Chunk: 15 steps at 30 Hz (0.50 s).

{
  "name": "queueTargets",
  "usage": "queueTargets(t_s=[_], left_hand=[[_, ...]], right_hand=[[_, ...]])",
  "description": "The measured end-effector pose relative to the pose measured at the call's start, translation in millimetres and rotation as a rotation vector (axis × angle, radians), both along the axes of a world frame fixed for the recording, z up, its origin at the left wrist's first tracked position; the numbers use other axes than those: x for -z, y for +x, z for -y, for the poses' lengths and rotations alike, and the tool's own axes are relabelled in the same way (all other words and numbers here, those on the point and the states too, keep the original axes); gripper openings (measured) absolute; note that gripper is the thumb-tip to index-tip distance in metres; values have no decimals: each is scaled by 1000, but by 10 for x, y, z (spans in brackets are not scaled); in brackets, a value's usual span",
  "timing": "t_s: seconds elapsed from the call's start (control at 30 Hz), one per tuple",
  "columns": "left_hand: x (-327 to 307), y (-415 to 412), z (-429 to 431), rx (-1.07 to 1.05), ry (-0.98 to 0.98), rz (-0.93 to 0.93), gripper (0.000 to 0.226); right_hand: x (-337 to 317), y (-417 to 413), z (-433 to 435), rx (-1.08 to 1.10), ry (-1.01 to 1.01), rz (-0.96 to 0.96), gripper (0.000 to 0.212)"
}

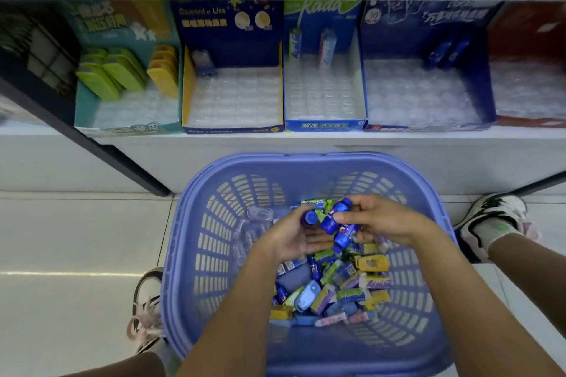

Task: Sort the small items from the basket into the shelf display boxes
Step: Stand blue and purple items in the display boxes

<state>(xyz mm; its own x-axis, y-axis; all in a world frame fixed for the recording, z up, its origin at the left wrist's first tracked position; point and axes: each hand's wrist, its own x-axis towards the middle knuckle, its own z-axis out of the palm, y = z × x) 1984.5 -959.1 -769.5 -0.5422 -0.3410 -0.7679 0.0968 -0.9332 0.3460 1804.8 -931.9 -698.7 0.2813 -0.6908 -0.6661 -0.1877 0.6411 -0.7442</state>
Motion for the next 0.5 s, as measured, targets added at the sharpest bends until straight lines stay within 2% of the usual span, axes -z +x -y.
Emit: queueTargets(t_s=[0.1,0.23,0.33,0.4,0.5], left_hand=[[-426,16,-6,36,-119,-175,47],[-850,6,-19,99,-310,-66,28],[-1052,-83,-23,56,-444,8,12],[-1162,-169,-22,-31,-461,-10,9],[-1293,-311,-20,-227,-347,-85,13]], right_hand=[[-252,23,27,-41,-105,-107,29],[-591,-7,31,-89,-207,-159,27],[-808,-90,7,-91,-252,-165,23],[-912,-194,-26,16,-263,-110,17],[-996,-335,-101,452,-305,76,6]])
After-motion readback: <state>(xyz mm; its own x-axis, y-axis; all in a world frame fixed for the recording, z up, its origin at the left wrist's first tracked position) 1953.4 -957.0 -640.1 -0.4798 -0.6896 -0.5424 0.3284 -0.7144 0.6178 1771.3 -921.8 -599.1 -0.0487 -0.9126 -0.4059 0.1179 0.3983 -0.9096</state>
